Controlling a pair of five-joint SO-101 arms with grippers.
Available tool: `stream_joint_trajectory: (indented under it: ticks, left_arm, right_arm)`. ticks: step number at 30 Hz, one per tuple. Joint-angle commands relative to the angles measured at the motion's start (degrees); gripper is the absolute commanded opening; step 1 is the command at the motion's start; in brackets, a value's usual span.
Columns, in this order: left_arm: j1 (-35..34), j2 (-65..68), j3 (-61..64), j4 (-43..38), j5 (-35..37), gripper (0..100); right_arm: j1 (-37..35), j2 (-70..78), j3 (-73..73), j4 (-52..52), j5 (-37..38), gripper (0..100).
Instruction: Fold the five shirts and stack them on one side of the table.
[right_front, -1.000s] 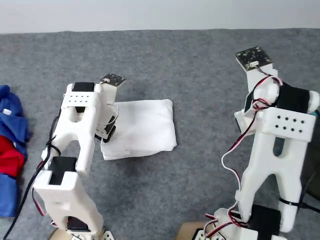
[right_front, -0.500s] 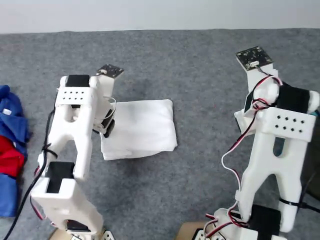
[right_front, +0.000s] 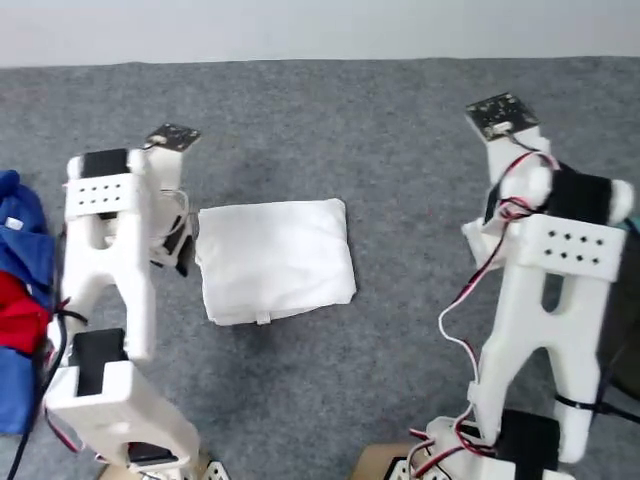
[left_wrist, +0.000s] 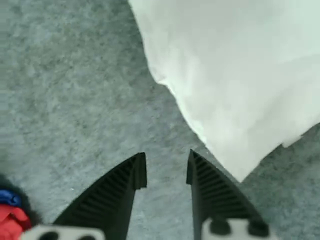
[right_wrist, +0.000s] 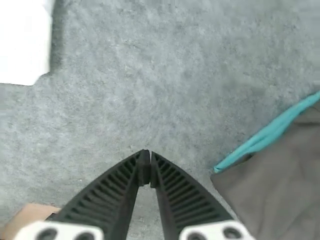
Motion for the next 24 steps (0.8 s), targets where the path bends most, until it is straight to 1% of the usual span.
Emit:
stream_joint_trajectory:
  ticks: [1,3,6,9,11,14,19,24]
  left_arm:
    - [-3.16,-3.43,-3.47,2.81,-0.53,14]
    - [-5.27,-4.31,-4.44,4.31,-0.35,14]
    - [-9.49,-8.79,-4.53,4.40,-0.35,14]
    - [-14.07,-14.33,-4.35,4.48,-0.53,14]
    - [-16.88,-17.85,-3.47,4.48,-0.70,14]
    - [-20.92,-22.59,-0.31,4.48,-2.11,14]
    - [-26.81,-28.84,6.29,4.48,-5.80,14]
    - [-31.47,-32.18,8.84,4.48,-8.53,14]
  right_arm:
    - [-5.85,-2.07,0.79,-3.38,-4.84,1.3]
    - [-9.98,-1.80,1.93,-6.90,-8.26,4.2]
    - [-15.69,1.45,2.29,-11.82,-16.09,13.2]
    - [-19.38,6.99,2.20,-17.01,-25.67,20.2]
    - [-21.32,10.95,2.11,-20.18,-29.80,21.8]
    - [-24.48,16.84,0.09,-22.73,-32.18,22.2]
    - [-28.44,26.95,-8.88,-22.29,-37.71,22.3]
    - [-31.08,37.23,-17.93,-22.29,-39.12,22.3]
